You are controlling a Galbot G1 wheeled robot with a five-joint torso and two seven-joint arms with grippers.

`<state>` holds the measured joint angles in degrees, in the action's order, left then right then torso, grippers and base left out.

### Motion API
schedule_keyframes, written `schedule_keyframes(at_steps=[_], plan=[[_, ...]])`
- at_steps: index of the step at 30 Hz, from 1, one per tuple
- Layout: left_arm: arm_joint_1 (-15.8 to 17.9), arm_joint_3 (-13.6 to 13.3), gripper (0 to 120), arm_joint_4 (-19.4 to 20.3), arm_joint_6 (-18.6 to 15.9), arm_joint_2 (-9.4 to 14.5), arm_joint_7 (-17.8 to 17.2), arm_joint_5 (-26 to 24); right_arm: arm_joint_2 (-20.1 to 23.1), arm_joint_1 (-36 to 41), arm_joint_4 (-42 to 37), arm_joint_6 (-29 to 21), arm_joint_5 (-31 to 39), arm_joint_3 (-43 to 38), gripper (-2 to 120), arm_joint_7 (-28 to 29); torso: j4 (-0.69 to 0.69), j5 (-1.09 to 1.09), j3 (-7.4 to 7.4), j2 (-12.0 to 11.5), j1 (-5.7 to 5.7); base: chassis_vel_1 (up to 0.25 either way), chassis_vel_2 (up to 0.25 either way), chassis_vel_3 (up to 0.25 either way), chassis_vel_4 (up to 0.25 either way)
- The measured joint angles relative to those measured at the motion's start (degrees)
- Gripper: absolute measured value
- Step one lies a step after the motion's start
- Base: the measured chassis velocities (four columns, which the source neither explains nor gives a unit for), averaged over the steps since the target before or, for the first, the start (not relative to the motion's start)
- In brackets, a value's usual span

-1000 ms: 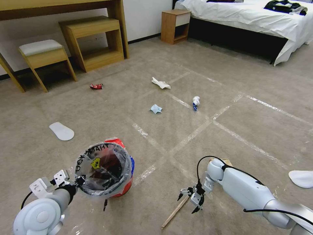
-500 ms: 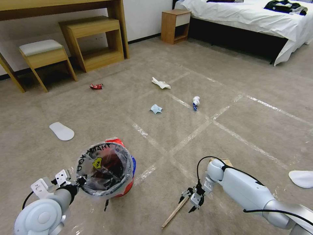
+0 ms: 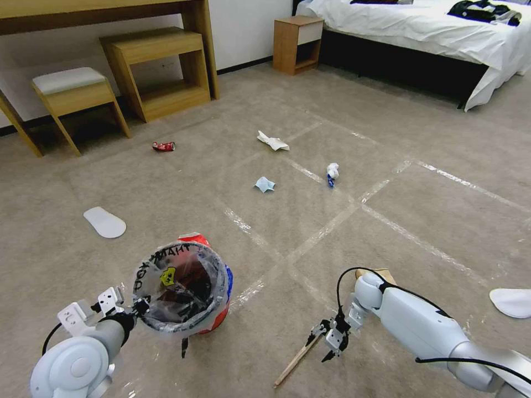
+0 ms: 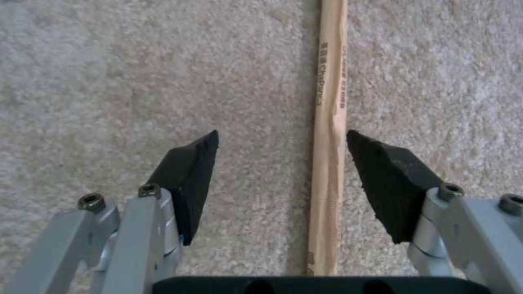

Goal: Pick up the trash bin and place the garbage on the floor into it.

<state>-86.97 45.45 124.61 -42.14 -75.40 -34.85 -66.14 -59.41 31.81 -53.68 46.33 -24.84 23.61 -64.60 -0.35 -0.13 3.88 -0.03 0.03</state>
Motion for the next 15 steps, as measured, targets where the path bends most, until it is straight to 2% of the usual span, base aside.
schedule_keyframes(at_steps=[6, 15], plan=[[0.03, 0.31, 0, 0.02, 0.00, 0.81, 0.59, 0.04, -1.13, -0.73, 0.89, 0.00, -0.30, 0.35, 63, 0.60, 0.00, 0.00, 0.00, 0.00, 0.00, 0.000, 0.000, 0.000, 0.000], [0.04, 0.33, 0, -0.64, 0.00, 0.76, 1.32, 0.52, -4.29, -1.83, 2.91, 0.01, -2.31, 0.96, 63, 1.66, 0.00, 0.00, 0.00, 0.00, 0.00, 0.000, 0.000, 0.000, 0.000]])
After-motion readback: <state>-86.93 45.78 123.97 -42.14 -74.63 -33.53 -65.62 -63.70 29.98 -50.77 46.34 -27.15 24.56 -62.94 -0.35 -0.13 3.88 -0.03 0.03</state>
